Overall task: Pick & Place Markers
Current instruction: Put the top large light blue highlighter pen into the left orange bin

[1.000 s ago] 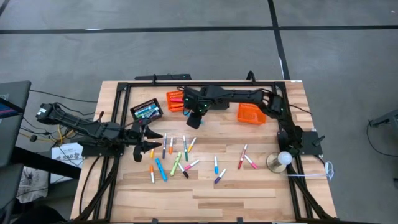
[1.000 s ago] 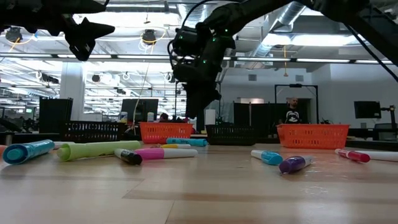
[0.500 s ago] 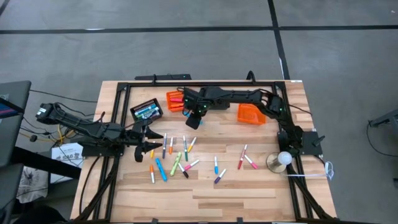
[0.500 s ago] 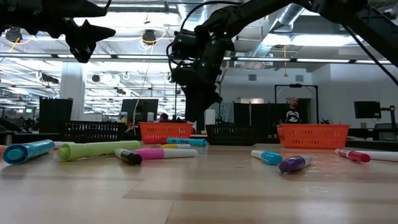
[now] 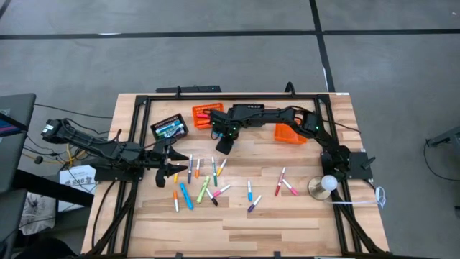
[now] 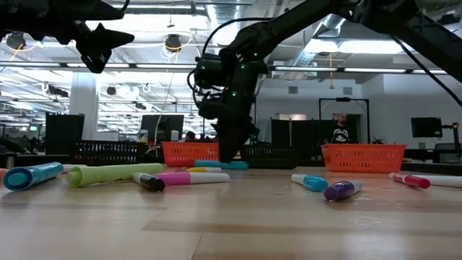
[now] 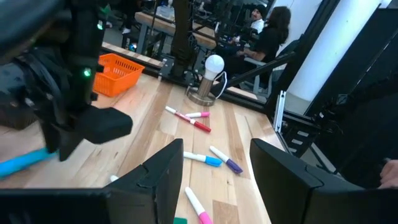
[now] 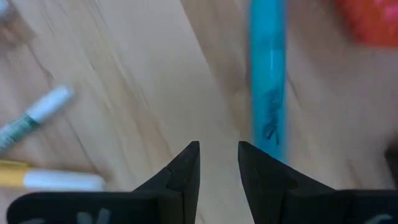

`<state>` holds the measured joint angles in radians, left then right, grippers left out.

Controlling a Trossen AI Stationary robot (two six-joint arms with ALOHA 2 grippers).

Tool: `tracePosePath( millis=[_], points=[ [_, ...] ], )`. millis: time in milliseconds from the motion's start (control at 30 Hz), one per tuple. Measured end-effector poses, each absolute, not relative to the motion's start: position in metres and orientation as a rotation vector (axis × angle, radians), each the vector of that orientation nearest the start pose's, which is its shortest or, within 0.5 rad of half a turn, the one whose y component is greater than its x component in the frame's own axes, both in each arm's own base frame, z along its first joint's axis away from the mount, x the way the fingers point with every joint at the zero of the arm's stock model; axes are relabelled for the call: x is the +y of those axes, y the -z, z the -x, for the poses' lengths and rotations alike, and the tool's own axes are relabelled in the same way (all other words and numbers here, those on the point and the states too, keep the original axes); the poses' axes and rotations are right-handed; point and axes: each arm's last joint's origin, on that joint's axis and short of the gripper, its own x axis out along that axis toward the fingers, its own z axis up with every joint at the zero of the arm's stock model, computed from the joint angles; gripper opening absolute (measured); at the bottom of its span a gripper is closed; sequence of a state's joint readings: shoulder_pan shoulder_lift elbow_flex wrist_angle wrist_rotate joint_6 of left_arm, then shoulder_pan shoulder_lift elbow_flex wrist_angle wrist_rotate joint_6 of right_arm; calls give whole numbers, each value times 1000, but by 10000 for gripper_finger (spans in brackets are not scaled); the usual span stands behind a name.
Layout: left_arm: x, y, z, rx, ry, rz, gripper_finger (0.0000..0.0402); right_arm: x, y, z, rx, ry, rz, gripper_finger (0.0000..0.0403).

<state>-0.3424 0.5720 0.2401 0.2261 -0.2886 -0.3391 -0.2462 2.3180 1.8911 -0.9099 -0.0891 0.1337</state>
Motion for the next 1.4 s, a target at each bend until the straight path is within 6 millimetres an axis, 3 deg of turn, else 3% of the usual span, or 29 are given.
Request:
tracePosePath(
  millis=[800,1100,1400],
  points=[
    [-41,-213,-139,109,36,304,186,-109,-160,-454,1343,165,-254,99],
    [-41,-213,-139,110,36,304,186,-107,-190,-455,1369,41,-106,99],
    [-41,-213,-139,113,35,299,186,-123,-190,-451,1367,-4,-32,99]
  ],
)
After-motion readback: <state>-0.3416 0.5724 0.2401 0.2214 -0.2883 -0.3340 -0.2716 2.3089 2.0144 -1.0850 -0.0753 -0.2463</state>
